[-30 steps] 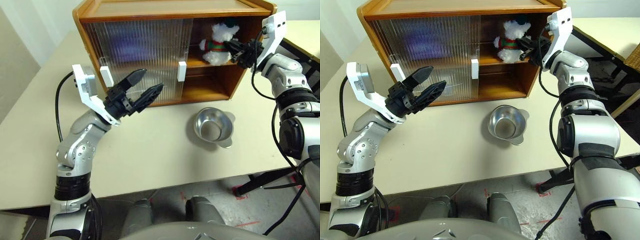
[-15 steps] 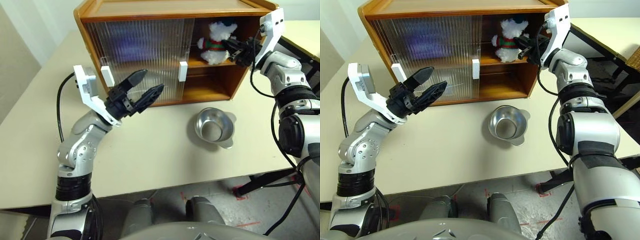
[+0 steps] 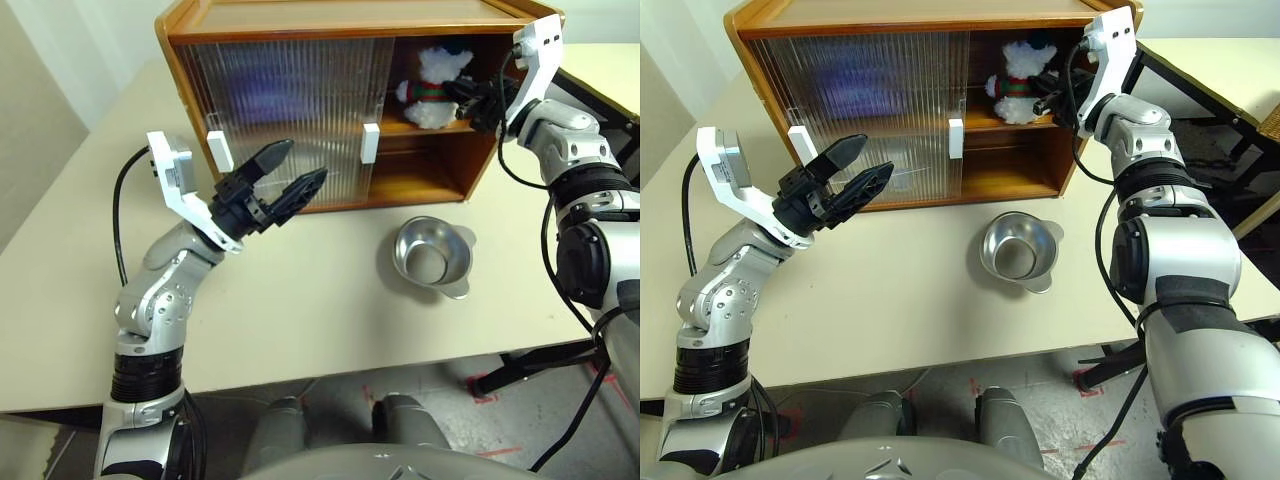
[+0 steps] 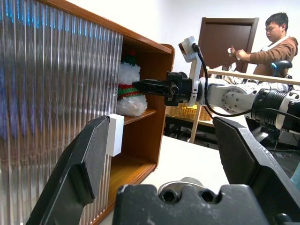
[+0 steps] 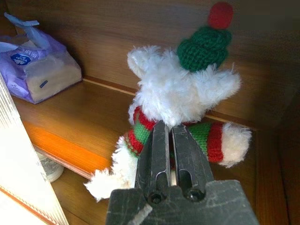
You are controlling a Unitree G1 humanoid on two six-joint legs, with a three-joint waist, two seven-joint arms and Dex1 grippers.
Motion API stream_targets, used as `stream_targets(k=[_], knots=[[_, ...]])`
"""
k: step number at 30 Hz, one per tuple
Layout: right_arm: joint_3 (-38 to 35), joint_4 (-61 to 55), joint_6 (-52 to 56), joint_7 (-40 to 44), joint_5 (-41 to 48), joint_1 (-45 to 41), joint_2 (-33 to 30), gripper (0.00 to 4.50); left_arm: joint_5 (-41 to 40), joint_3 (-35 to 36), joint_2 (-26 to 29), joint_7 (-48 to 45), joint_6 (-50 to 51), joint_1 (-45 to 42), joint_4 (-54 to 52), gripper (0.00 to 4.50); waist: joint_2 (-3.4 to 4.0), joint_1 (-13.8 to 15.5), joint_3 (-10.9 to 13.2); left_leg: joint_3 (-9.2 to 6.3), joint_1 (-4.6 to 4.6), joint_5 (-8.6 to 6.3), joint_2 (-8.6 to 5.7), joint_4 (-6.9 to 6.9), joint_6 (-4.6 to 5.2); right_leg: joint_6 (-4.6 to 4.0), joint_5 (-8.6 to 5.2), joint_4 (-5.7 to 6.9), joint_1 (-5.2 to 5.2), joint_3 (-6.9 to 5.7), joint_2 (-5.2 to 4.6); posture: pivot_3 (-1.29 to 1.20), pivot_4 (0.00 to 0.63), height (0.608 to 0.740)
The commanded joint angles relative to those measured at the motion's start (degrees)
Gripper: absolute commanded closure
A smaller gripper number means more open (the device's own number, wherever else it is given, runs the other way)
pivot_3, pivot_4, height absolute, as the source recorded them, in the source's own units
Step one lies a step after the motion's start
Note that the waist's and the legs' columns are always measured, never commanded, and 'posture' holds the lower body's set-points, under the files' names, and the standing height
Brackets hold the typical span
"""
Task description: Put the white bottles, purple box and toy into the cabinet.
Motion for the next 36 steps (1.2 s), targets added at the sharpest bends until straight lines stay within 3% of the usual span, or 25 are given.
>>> stream_targets(k=[1, 4, 5, 8, 17, 30, 34, 36], knots=[[0.9, 1.7, 1.1, -0.2, -1.9, -0.4, 0.7, 4.49, -0.2, -0.4, 0.0, 0.3, -0.1, 0.8, -1.4, 0.00, 0.00, 0.0, 0.0, 0.00, 0.00, 0.00, 0.00, 0.00, 0.00, 0.00, 0.00, 0.00, 0.00, 0.00, 0.00, 0.14, 0.000, 0.740], [1.1, 1.6, 0.0, -1.4, -2.9, -0.6, 0.4, 4.49, -0.2, -0.4, -0.1, 0.3, -0.2, 0.8, -1.3, 0.00, 0.00, 0.0, 0.0, 0.00, 0.00, -0.01, 0.00, 0.00, -0.01, 0.00, 0.00, 0.00, 0.00, -0.01, 0.00, 0.14, 0.000, 0.740], [1.2, 1.6, -0.4, -2.0, -3.3, -0.7, 0.4, 4.23, -0.1, -0.5, -0.1, 0.3, -0.2, 0.8, -1.3, 0.00, 0.00, 0.1, 0.0, 0.00, -0.01, -0.01, 0.00, 0.00, -0.02, 0.00, -0.01, 0.00, 0.00, -0.02, 0.00, 0.14, 0.000, 0.740], [0.9, 1.5, -0.7, -2.6, -3.6, -0.9, 0.2, 3.33, -0.1, -0.6, -0.3, 0.3, -0.3, 0.9, -1.3, 0.00, 0.00, 0.0, 0.0, 0.00, -0.02, -0.01, -0.01, 0.00, -0.02, 0.00, -0.01, -0.01, -0.01, -0.01, -0.01, 0.14, 0.000, 0.740], [-0.2, 0.5, -1.8, -2.4, -3.6, -2.4, -0.8, 0.03, -0.1, -1.2, -0.9, -0.1, -0.3, 0.5, -0.7, 0.00, 0.06, 0.0, 0.0, 0.00, -0.07, 0.01, -0.02, -0.02, 0.02, 0.00, -0.02, -0.03, -0.05, -0.01, -0.01, 0.12, 0.000, 0.740], [-1.5, -4.6, -1.4, 1.5, -0.6, -3.1, -1.8, 0.03, -0.3, -1.7, -1.4, -0.2, -0.2, 0.8, -0.9, 0.00, 0.10, -0.1, 0.1, 0.00, -0.07, 0.03, -0.02, -0.19, 0.05, -0.01, -0.05, -0.12, -0.07, -0.02, -0.01, 0.10, 0.000, 0.740], [-2.1, -12.8, 2.5, 4.6, 2.4, 1.8, -1.8, 0.03, -0.4, -1.7, -1.2, -0.3, -0.1, 0.9, -0.8, 0.00, 0.10, 0.0, 0.1, -0.02, -0.07, 0.05, -0.01, -0.26, 0.09, -0.01, -0.06, -0.16, -0.07, -0.05, -0.01, 0.10, 0.000, 0.740], [-2.6, -22.2, 7.3, 5.4, 4.9, 7.4, -1.6, 0.03, -0.4, -1.6, -1.1, -0.4, -0.1, 0.9, -0.8, 0.00, 0.05, 0.1, 0.0, -0.03, -0.08, 0.05, -0.01, -0.30, 0.09, -0.01, -0.06, -0.20, -0.06, -0.06, -0.02, 0.10, 0.000, 0.740]])
